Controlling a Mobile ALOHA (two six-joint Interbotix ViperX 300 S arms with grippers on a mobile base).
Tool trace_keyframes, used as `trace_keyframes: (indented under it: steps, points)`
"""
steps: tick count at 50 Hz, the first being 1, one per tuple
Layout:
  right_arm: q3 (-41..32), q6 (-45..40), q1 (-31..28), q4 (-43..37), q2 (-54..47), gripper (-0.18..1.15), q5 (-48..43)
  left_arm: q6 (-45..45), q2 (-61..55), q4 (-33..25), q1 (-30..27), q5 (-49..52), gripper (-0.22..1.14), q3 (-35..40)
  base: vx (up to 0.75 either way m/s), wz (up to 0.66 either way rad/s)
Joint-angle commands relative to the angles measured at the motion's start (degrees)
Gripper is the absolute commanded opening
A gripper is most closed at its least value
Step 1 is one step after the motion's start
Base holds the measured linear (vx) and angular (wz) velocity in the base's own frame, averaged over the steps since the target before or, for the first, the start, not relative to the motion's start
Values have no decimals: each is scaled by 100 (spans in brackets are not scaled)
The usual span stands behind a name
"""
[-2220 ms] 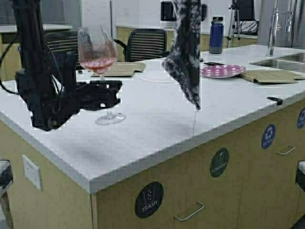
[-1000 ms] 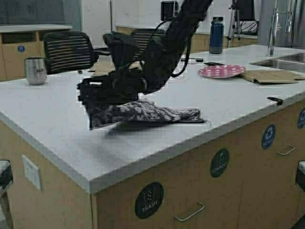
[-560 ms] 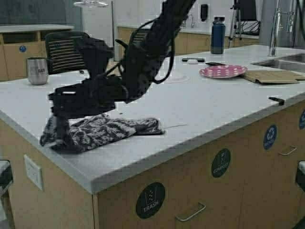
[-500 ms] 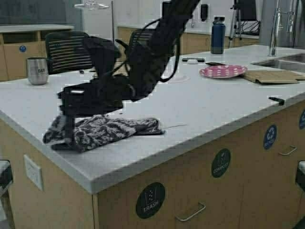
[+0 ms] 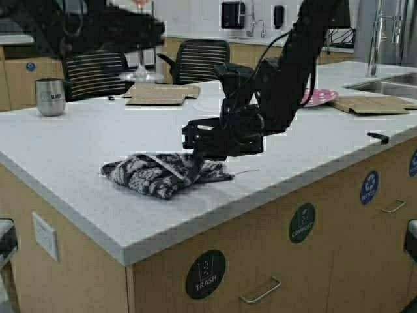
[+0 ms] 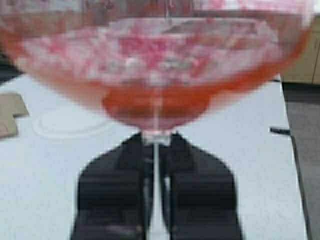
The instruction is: Get the cloth and wipe up the spill under the wine glass
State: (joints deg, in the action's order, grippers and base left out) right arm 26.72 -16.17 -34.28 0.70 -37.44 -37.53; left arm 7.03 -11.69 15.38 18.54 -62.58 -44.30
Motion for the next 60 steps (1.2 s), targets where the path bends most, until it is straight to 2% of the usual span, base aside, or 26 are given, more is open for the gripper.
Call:
trace_keyframes:
  steps: [1, 17, 42, 52, 60]
  points:
    - [-26, 18, 9, 0, 220, 6, -62, -35, -545, 9, 9, -457, 26, 193, 0, 0]
    - [26, 18, 9, 9, 202, 6, -62, -53, -1960, 18, 9, -1714, 26, 527, 0, 0]
    - [141, 9, 9, -9, 211, 6, -70, -79, -3727, 18, 9, -2118, 26, 1468, 0, 0]
    - [220, -35, 193, -62, 281, 6, -132, -70, -3779, 26, 9, -2162, 26, 1459, 0, 0]
    - [422, -44, 580, -457, 571, 6, -387, -70, -3349, 123, 9, -2232, 26, 1362, 0, 0]
